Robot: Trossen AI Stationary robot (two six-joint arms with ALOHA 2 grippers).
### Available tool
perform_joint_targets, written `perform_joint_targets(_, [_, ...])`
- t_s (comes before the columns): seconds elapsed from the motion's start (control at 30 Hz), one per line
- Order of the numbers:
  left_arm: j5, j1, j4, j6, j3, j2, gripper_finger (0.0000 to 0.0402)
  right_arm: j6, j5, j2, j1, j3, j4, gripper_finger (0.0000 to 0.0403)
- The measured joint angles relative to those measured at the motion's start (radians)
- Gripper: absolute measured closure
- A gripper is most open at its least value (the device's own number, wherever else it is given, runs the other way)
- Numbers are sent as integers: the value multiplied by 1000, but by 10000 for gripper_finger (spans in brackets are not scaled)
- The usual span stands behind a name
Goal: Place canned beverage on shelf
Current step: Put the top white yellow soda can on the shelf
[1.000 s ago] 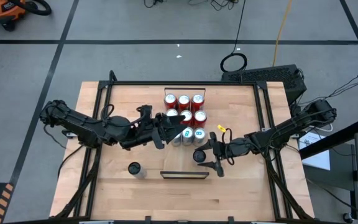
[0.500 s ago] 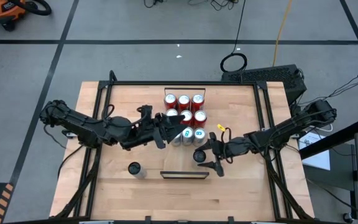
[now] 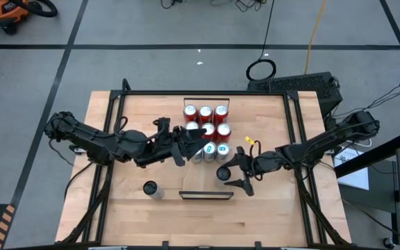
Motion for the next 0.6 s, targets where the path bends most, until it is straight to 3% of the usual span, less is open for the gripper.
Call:
perform_joint_targets(0.37, [0,0,-24,1,0,0,43,-16,-5,0,0,0,2,100])
perform_joint_targets(0.6, [0,0,-23,2,0,0,43,-57,-30,0,0,0,19,152])
